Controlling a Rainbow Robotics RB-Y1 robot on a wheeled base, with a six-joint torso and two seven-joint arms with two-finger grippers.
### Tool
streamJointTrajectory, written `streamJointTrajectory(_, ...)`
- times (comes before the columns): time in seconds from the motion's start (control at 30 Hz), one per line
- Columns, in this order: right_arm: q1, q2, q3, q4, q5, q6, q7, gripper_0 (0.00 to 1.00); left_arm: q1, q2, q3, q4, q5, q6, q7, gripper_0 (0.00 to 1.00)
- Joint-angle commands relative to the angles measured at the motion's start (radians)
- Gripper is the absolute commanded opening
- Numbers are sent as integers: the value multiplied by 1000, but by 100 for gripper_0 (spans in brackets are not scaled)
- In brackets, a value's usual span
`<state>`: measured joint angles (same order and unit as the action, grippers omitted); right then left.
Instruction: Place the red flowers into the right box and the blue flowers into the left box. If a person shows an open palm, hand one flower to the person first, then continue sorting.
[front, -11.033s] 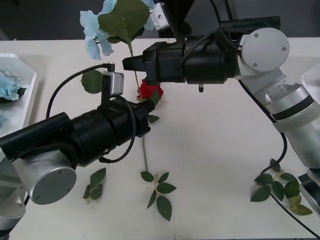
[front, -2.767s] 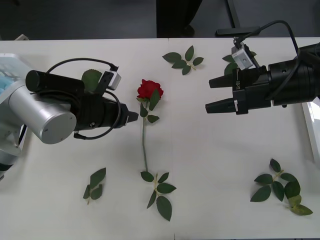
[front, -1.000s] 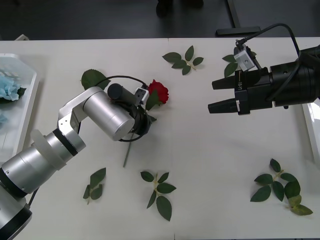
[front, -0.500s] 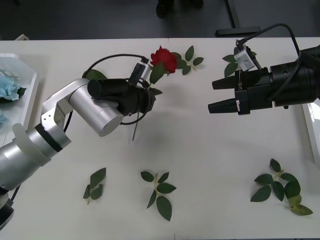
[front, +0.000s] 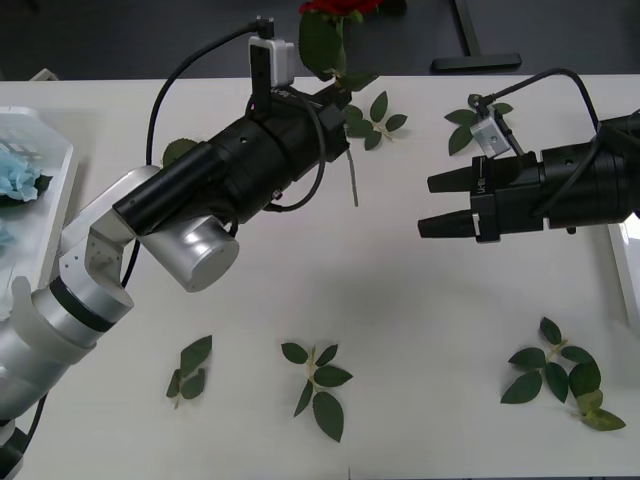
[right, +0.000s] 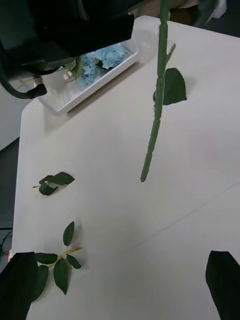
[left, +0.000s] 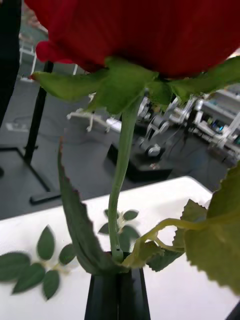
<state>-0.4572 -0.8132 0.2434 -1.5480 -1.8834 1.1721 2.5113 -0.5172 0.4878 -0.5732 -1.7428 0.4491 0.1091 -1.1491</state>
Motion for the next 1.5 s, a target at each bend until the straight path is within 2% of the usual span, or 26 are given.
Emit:
streamJointTrajectory(0.03, 11, 52, -24, -7, 44, -26, -12, 97, 29, -64, 10, -47, -1, -91, 52, 0)
streamJointTrajectory(0.33, 5, 144, -38, -7, 33, -88, -19, 97, 92, -101, -59, -47, 40, -305, 68, 0)
streamJointTrajectory(0.67, -24, 193, -39, -7, 33, -137, -23, 95, 105, -110, -86, -46, 69, -342, 68, 0)
streamJointTrajectory(0.7, -28, 193, -39, -7, 33, -137, -23, 81, 105, -109, -86, -46, 72, -342, 68, 0)
streamJointTrajectory(0.73, -29, 193, -39, -7, 35, -137, -22, 60, 103, -109, -86, -47, 72, -342, 68, 0)
streamJointTrajectory(0.77, -31, 193, -39, -7, 37, -137, -22, 46, 103, -109, -86, -47, 72, -342, 68, 0)
streamJointTrajectory(0.8, -31, 192, -39, -7, 37, -137, -22, 19, 103, -109, -86, -47, 72, -342, 68, 0)
streamJointTrajectory(0.83, -29, 192, -39, -7, 37, -137, -23, 0, 103, -109, -86, -47, 72, -342, 68, 0)
streamJointTrajectory(1.4, -32, 190, -39, -7, 50, -134, -26, 0, 103, -109, -86, -47, 72, -342, 68, 0)
streamJointTrajectory(1.43, -32, 189, -39, -7, 50, -132, -25, 0, 103, -109, -86, -47, 72, -342, 68, 2)
streamJointTrajectory(1.47, -32, 190, -38, -7, 50, -132, -25, 0, 103, -109, -86, -47, 72, -342, 68, 23)
streamJointTrajectory(1.5, -34, 190, -38, -7, 50, -132, -25, 0, 103, -109, -86, -47, 72, -342, 68, 64)
